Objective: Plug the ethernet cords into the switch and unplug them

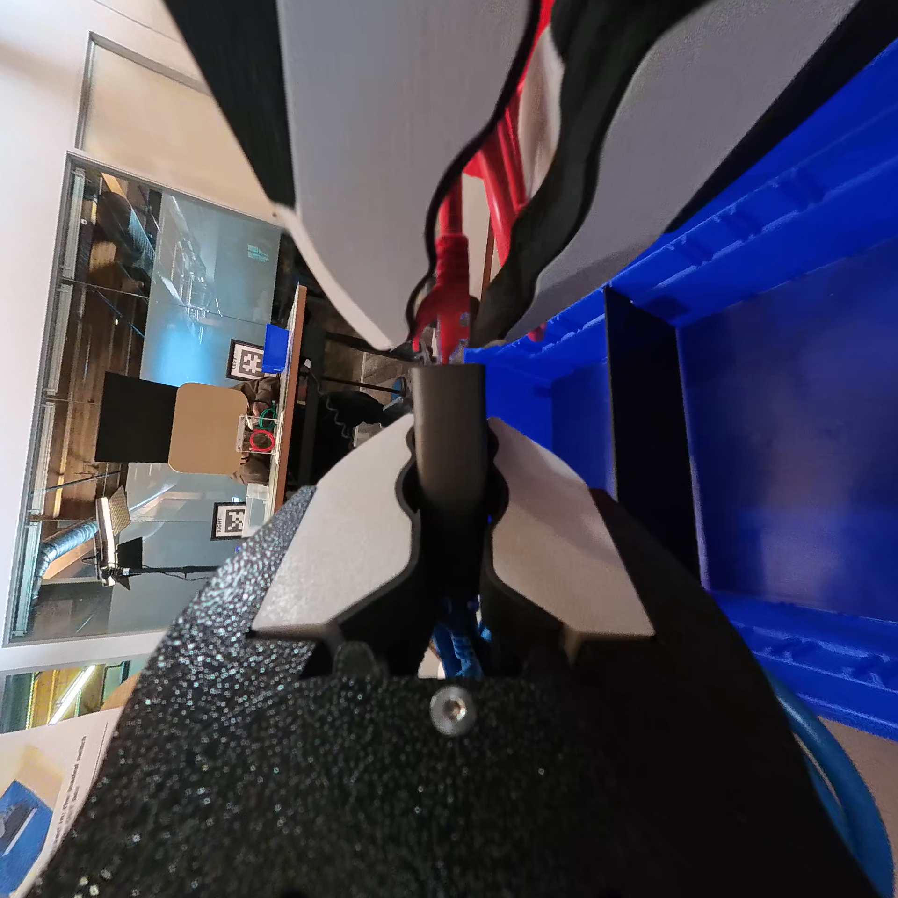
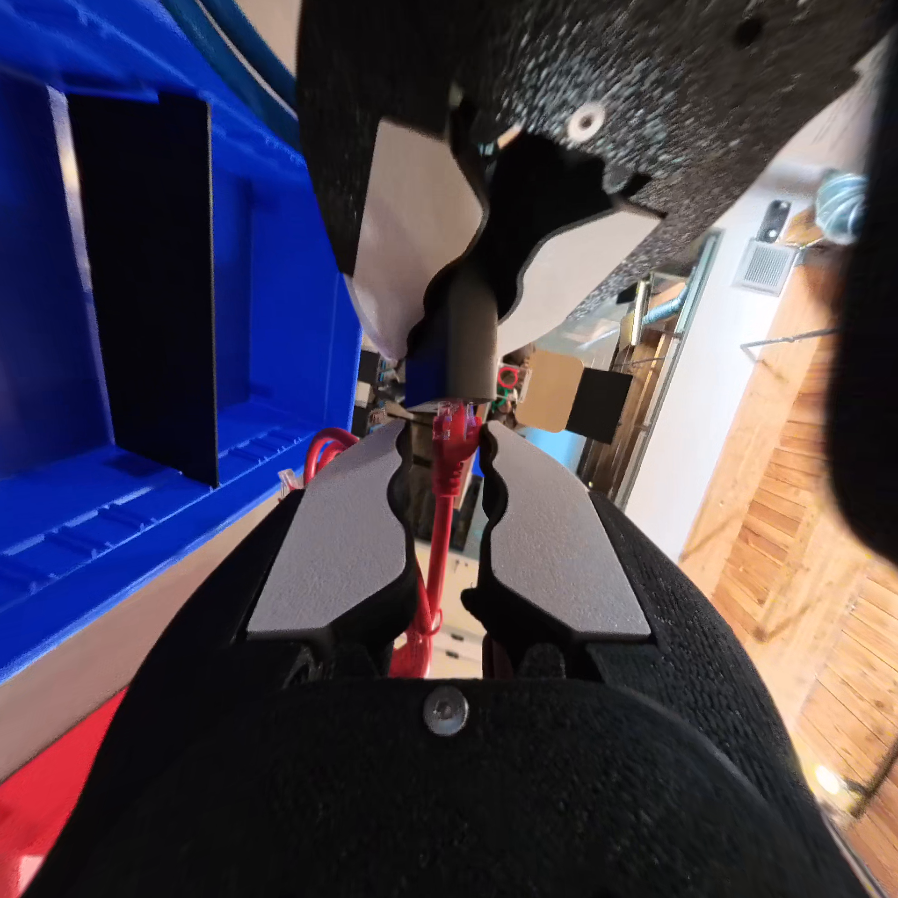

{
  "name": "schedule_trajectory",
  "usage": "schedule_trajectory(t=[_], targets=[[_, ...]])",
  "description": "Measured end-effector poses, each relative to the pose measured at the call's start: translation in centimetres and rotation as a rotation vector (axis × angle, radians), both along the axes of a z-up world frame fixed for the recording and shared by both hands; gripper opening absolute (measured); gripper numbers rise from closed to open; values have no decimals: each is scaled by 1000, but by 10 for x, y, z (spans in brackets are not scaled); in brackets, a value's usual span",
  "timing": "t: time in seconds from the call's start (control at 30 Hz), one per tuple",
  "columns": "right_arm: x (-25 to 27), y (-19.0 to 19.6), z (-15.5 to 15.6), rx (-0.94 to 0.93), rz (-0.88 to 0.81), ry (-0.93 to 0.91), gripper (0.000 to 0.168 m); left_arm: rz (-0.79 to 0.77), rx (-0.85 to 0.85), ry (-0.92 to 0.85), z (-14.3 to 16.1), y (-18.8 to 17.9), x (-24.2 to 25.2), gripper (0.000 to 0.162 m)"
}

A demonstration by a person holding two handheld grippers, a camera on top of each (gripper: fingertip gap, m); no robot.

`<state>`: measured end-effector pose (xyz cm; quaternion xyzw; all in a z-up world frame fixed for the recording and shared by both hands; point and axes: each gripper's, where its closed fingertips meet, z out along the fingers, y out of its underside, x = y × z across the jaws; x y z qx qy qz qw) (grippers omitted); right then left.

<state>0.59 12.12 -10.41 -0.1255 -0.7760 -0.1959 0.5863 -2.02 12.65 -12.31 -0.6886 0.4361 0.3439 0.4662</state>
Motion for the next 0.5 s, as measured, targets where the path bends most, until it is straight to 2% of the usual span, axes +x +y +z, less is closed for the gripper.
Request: schedule_trajectory(t=[0.13,0.33,0.4,0.5], targets=[[0,-4,3,19,2,15,16,-24,-13,-34,-3,2,2,22],[2,-10,1,-31,19,-30,15,-68,0,-27,-3,-1,4,21],[5,-17,1,-84,78,-75,13,-107,15,-12,-2,-4,8,21],[12,-28,-3,-19,230,-177,14,-169,35,49,-2,-11,14,22]])
